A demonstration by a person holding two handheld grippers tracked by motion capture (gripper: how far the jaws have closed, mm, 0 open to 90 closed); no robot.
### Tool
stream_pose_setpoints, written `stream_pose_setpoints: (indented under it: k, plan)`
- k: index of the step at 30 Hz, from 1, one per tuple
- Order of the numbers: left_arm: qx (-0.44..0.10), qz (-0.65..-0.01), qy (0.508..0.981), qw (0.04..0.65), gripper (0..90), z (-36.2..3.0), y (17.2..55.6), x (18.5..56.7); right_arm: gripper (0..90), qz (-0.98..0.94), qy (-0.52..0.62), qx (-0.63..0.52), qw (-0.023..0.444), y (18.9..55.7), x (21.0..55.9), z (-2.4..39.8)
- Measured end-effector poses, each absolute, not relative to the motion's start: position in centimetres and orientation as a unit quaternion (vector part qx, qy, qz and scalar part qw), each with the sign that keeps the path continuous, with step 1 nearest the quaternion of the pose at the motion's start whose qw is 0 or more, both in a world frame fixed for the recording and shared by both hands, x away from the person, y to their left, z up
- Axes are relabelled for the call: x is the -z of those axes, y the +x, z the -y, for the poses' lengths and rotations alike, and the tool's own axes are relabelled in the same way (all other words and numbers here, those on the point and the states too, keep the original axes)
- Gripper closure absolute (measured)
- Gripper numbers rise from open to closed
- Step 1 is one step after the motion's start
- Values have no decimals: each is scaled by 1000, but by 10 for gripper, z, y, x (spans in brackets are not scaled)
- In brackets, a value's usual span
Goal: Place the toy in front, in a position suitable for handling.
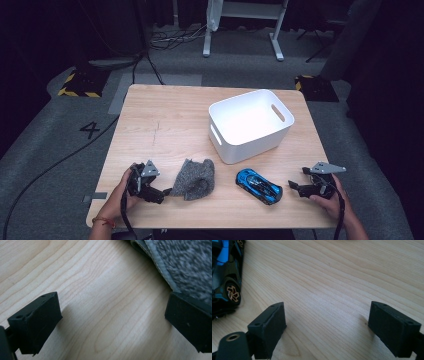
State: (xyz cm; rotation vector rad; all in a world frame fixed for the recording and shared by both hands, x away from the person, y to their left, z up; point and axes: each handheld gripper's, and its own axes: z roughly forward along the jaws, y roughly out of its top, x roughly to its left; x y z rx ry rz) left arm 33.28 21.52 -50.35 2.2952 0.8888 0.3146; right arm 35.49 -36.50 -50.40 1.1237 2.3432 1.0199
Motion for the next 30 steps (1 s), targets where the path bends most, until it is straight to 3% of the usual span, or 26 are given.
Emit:
stream_pose_setpoints:
  k: [2, 4, 9, 23, 30]
  plan:
    - [-124, -341, 871, 331, 64, -217, 330, 503, 146, -827, 396, -360, 174, 355, 504, 365]
    - [-152, -349, 867, 323, 160, -216, 325, 500, 144, -827, 394, -361, 173, 355, 504, 365]
    - [-154, -333, 876, 312, 158, -209, 319, 495, 142, -829, 392, -360, 173, 356, 504, 365]
    - [-120, -268, 877, 379, 160, -166, 303, 468, 124, -832, 388, -359, 170, 358, 504, 365]
    - [-110, -245, 897, 351, 158, -131, 308, 472, 123, -832, 388, -359, 170, 358, 504, 365]
